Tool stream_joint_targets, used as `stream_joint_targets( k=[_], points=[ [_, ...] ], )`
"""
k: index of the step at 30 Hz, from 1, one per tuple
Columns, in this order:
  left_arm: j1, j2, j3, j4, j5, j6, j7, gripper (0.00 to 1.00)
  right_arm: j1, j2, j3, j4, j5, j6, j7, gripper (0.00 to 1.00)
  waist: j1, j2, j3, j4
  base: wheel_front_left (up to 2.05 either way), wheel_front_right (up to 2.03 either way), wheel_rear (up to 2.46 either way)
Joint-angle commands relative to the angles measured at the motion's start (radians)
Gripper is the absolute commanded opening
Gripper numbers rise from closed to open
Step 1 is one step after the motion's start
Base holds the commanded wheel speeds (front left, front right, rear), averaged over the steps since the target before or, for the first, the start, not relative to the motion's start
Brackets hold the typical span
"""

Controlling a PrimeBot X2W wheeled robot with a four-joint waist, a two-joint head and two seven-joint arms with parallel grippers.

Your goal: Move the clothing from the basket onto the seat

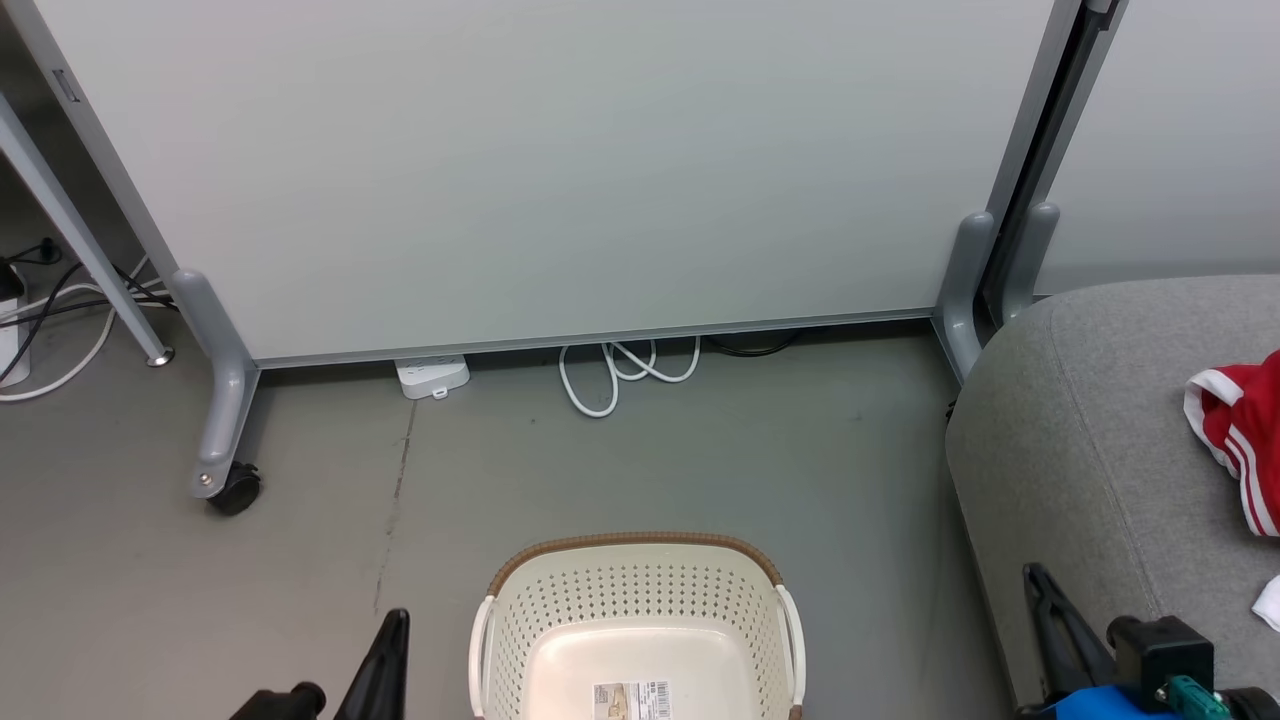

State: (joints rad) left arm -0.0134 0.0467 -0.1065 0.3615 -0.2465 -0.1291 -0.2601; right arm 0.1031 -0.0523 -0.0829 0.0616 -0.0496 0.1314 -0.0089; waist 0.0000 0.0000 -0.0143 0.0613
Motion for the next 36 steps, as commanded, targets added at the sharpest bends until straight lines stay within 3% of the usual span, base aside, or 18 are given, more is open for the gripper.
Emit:
stream_joint_targets(
  k=[1,3,36],
  points=[
    [0.007,0.000,0.001,0.012,-0.006,0.000,0.004,0.00,-0.001,0.000,-0.001,0.015,0.007,0.000,0.001,0.00,0.0000,0.0000,0.000,0.000,0.00,0.00,0.00],
    [0.018,-0.002,0.001,0.028,-0.007,0.000,0.005,0.00,-0.001,0.001,-0.001,0.035,0.008,0.000,0.001,0.00,0.0000,0.0000,0.000,0.000,0.00,0.00,0.00],
    [-0.029,0.013,0.070,-0.030,-0.544,-0.001,0.135,0.00,-0.086,0.001,-0.013,0.090,0.645,0.000,0.048,0.00,0.0000,0.0000,0.005,-0.016,0.00,0.00,0.00]
  ],
)
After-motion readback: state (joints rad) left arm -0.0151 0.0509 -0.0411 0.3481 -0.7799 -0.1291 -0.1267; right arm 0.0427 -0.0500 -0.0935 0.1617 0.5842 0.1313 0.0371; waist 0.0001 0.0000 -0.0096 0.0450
